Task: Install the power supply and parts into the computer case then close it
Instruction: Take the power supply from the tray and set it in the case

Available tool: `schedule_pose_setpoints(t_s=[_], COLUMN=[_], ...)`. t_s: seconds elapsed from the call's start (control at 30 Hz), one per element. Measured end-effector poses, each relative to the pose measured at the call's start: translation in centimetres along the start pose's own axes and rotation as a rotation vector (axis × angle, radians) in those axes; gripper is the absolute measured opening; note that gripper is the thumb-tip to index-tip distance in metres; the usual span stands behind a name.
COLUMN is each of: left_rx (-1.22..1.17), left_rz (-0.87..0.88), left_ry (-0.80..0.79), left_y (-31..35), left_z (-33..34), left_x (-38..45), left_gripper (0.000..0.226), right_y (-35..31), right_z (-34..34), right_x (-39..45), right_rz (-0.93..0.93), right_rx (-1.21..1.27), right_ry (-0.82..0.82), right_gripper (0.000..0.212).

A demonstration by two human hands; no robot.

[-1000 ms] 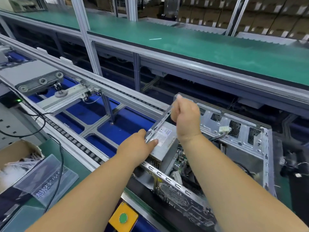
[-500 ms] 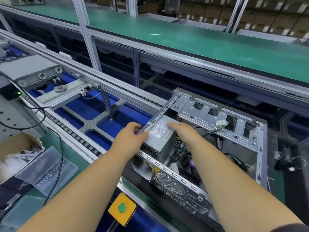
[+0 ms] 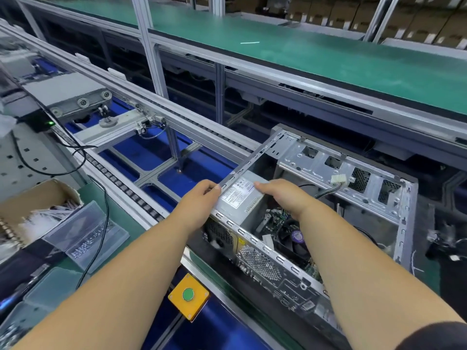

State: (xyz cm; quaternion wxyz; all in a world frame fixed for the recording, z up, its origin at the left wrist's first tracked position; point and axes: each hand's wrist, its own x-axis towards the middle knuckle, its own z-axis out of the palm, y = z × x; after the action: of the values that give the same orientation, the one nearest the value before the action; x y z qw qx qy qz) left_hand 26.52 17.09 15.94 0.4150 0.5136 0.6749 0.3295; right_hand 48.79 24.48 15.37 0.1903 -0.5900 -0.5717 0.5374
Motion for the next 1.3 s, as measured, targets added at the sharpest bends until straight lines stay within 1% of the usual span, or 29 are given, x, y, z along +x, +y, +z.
schedule_pose_setpoints(t_s=[0.07,0.2,0.33,0.37,0.4,0.43,0.5,0.53,0.6,0.73,0.8,0.87,0.93,0.97,1.03,1.1,1.13,1.17,1.23,1.3], left_rx=[-0.015,-0.09,-0.251,-0.301,-0.342,-0.363,-0.365,-0.359,-0.333,-0.313,-0.303,-0.238,-0.062,0.048,0.219,0.238,0.218,0.204,0.174,0.076], left_rz=[-0.011,-0.024,-0.132,-0.159,-0.172,-0.17,-0.144,-0.13,-0.097,-0.069,-0.08,-0.08,-0.028,0.026,0.158,0.306,0.373,0.426,0.493,0.524], left_ry=[-0.002,-0.017,-0.025,-0.039,-0.051,-0.053,-0.035,-0.032,-0.051,-0.073,-0.064,-0.032,0.057,0.104,0.178,0.212,0.196,0.169,0.117,0.063], left_y=[-0.1,-0.1,-0.2,-0.5,-0.7,-0.8,-0.8,-0.7,-0.6,-0.7,-0.4,0.5,1.2,1.6,2.4,3.7,4.4,5.1,6.3,7.4], left_z=[0.0,0.0,-0.1,-0.1,-0.1,-0.1,0.0,0.0,-0.2,-0.3,-0.3,-0.3,-0.4,-0.3,-0.1,0.2,0.5,0.9,1.7,2.6], left_x=[0.0,0.0,-0.4,-0.6,-0.7,-0.8,-0.8,-0.7,-0.3,-0.3,-0.3,-0.5,-0.2,0.0,0.3,0.4,0.6,0.8,1.1,1.1], left_gripper=[0.024,0.024,0.02,0.022,0.025,0.024,0.015,0.014,0.014,0.011,0.014,0.018,0.013,0.018,0.038,0.04,0.038,0.035,0.031,0.022], right_y=[-0.1,-0.2,0.0,0.2,0.4,0.5,0.5,0.5,0.4,0.4,0.3,0.2,-0.2,-0.4,-1.2,-2.3,-2.9,-3.4,-4.1,-4.4], right_z=[0.1,0.2,0.7,0.7,0.7,0.7,0.7,0.6,0.4,0.2,0.4,0.7,0.8,0.8,0.5,0.1,-0.3,-0.7,-1.6,-2.7], right_x=[-0.2,-0.1,-0.2,-0.2,0.0,0.2,0.3,0.3,0.3,0.6,0.4,0.0,-0.4,-0.6,-1.2,-1.9,-2.3,-2.6,-3.5,-4.4], right_rz=[0.005,0.03,0.061,0.068,0.065,0.056,0.034,0.019,-0.004,-0.009,0.016,0.043,0.021,-0.028,-0.143,-0.24,-0.266,-0.28,-0.264,-0.189], right_rx=[-0.025,-0.062,-0.018,0.0,0.014,0.034,0.066,0.071,0.068,0.01,-0.012,-0.02,-0.071,-0.115,-0.193,-0.228,-0.207,-0.149,0.026,0.237], right_ry=[-0.012,0.001,-0.011,-0.017,-0.023,-0.028,-0.033,-0.035,-0.04,-0.065,-0.06,-0.041,0.023,0.083,0.243,0.386,0.444,0.485,0.539,0.597], right_gripper=[0.031,0.054,0.065,0.066,0.063,0.055,0.038,0.034,0.033,0.045,0.056,0.067,0.069,0.063,0.048,0.031,0.022,0.022,0.037,0.052])
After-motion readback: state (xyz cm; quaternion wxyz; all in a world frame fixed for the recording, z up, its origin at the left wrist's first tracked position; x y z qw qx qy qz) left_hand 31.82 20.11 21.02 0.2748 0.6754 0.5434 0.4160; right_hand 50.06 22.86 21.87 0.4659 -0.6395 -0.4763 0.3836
